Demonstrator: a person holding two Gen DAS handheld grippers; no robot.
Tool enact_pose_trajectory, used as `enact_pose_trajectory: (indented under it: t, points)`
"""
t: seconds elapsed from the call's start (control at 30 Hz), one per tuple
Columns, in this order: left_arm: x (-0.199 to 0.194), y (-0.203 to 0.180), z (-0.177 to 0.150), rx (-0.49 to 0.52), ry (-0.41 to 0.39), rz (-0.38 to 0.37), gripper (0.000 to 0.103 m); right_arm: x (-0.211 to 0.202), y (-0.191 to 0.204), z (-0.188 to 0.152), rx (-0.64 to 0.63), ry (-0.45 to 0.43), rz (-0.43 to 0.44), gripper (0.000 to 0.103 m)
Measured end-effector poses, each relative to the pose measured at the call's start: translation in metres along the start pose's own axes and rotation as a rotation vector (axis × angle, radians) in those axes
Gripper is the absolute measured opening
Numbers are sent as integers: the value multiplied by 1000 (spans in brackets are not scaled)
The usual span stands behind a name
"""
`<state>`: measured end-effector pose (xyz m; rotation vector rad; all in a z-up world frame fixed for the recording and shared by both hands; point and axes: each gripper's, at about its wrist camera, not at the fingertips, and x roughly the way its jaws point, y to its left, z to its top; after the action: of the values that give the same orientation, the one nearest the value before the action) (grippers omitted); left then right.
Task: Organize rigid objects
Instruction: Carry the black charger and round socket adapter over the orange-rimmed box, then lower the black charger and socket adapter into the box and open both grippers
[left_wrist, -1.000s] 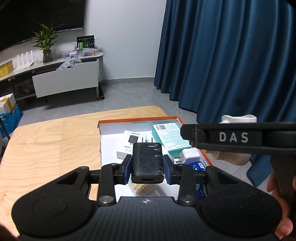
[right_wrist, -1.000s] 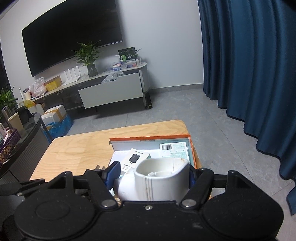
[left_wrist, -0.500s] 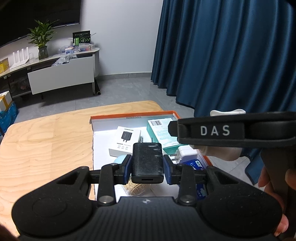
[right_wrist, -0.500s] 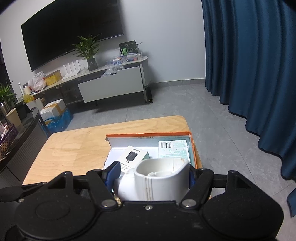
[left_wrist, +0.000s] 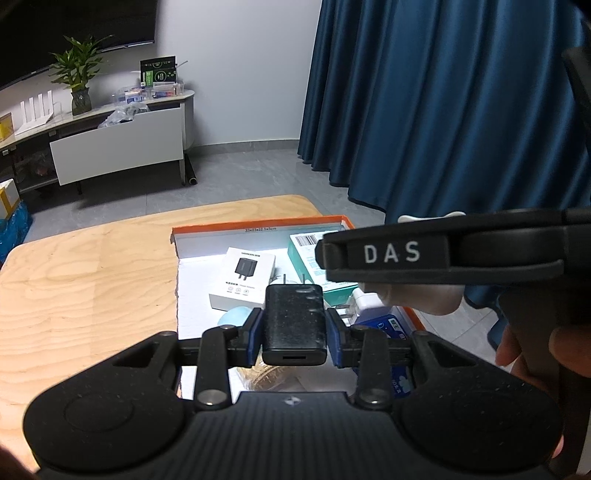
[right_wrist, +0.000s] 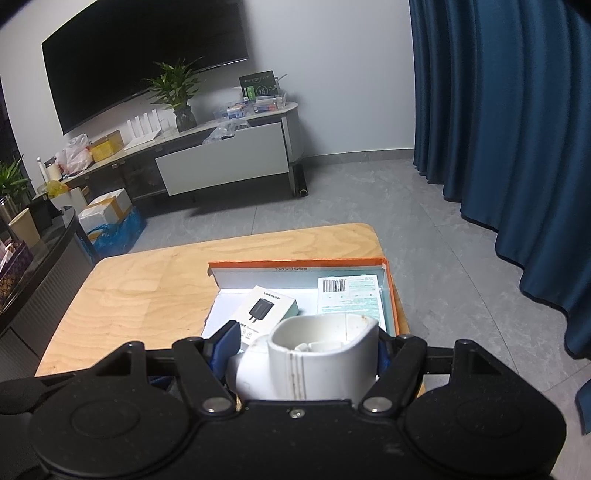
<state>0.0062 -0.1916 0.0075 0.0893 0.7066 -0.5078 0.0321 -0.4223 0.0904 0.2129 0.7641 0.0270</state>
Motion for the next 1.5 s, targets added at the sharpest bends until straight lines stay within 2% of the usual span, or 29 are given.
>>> enact_pose_trajectory:
  t: [0.53,0.6,0.63,0.87,1.1,1.5]
  points:
    - [7,0,1,-8,12,-8,36,32,0,11,-13,46,11,84]
    - [9,0,1,-8,14,-9,36,35,-2,16,-12,10,25,82]
    - [9,1,1,-8,15,-8,36,35,-3,18,-10,-19,25,86]
    - [11,0,0,-7,22,-14,36,13,-24,23,43,-98,-5,86]
    - [12,-7,2,-1,15,-33,36,-16,-39,8,72,-119,-24,86]
    - [21,-19,35,28,-39,-77,37,-49,-43,-3,103,-165,-54,88]
